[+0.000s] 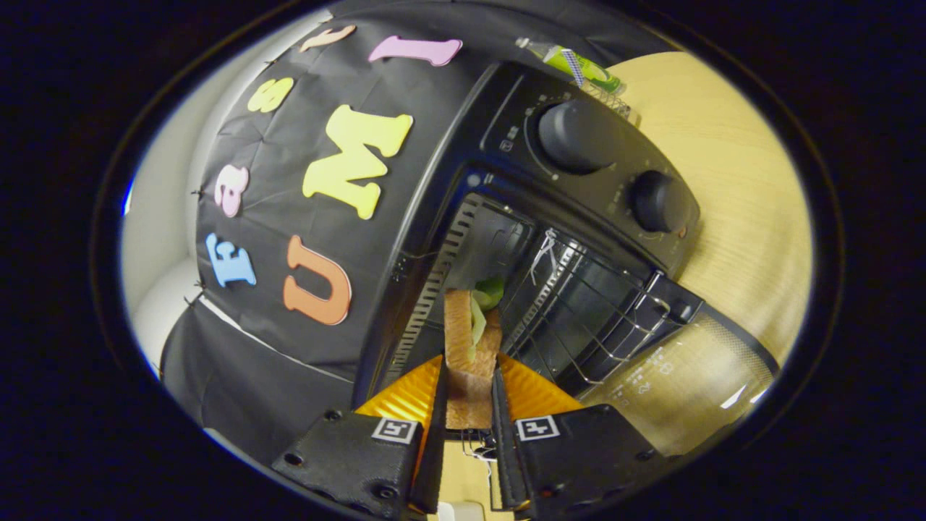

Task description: Open the toaster oven, put the food inside, and close the toaster oven door.

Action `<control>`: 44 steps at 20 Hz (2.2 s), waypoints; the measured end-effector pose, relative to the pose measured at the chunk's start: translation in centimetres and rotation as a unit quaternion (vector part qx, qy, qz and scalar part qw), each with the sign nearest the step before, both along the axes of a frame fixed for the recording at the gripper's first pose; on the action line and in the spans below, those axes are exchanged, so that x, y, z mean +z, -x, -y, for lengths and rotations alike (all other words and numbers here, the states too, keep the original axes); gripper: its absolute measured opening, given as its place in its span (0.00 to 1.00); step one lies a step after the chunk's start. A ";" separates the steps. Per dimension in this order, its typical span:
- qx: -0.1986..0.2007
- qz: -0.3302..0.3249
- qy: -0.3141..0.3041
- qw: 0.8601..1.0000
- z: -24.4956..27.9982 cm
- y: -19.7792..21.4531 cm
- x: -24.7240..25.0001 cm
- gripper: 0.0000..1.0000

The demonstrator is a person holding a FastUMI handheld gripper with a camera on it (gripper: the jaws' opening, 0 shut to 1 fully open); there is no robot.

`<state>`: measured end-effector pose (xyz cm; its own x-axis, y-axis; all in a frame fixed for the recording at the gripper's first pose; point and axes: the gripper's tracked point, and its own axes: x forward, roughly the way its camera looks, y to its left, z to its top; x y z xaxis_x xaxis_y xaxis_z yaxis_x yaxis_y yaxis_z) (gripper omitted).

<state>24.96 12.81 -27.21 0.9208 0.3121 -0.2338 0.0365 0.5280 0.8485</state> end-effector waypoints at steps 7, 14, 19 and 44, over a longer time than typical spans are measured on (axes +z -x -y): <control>-0.002 -0.040 0.067 0.997 -1.4 -1.4 -2.2 0.41; 0.033 -0.037 0.172 0.984 -1.7 -2.0 -2.1 0.74; 0.069 -0.054 0.288 0.954 -2.3 -2.0 -2.8 0.94; 0.074 -0.047 0.487 0.869 -0.1 11.5 -3.5 0.99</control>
